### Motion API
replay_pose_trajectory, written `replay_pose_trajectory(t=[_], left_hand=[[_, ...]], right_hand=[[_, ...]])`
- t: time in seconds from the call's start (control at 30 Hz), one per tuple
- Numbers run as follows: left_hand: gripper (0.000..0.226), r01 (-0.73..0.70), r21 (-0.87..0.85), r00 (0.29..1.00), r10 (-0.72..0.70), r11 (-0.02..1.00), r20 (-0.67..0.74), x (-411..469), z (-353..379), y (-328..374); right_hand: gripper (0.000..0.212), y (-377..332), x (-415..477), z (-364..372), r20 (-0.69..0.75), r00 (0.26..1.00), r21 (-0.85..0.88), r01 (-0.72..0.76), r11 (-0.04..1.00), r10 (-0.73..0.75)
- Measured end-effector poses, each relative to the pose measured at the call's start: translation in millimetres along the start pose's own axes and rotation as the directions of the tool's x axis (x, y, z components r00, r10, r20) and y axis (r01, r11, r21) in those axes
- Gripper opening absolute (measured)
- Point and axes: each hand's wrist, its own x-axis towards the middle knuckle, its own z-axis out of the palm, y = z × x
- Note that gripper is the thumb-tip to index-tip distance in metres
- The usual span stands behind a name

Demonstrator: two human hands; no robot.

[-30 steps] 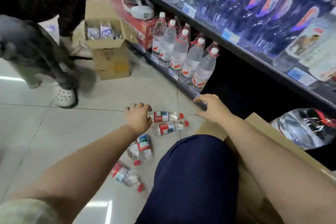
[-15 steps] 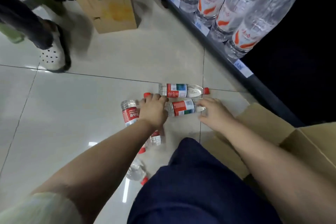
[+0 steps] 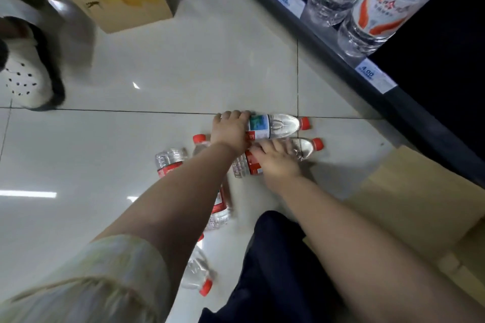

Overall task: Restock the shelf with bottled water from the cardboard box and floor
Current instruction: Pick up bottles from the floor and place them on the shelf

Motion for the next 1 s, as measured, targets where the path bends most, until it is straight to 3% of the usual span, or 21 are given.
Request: replay_pose_trajectory(t=[0.17,0.37,0.5,0.63,0.87,1.0], left_hand=[[0.068,0.047,-0.023,0.999,-0.047,0.999,-0.009,-4,8,3],[0.07,0.114,-0.259,0.989,-0.133,0.959,-0.058,-14,-2,-3],[0.063,0.074,-0.525,0.945,-0.228,0.848,-0.235,-28,-36,3],[0.052,0.051,-0.746,0.936,-0.292,0.664,-0.197,-48,-88,20],[0.042,-0.067,-0.838,0.974,-0.147,0.542,-0.173,-119,-180,67],[0.048,-0.163,-0.875,0.985,0.022,0.456,-0.172,-174,-232,110]], right_hand=[[0.064,11,-7,7,0.04,0.999,-0.158,0.019,0.987,-0.013],[0.071,27,-10,3,0.095,0.996,-0.14,0.017,0.99,-0.003],[0.062,36,-23,-18,-0.089,0.992,-0.15,0.075,0.986,-0.089],[0.064,43,-49,-64,-0.319,0.922,-0.223,0.153,0.963,-0.22],[0.087,53,-151,-149,-0.588,0.769,-0.29,0.089,0.953,-0.251],[0.077,58,-235,-191,-0.714,0.654,-0.337,-0.009,0.941,-0.25]])
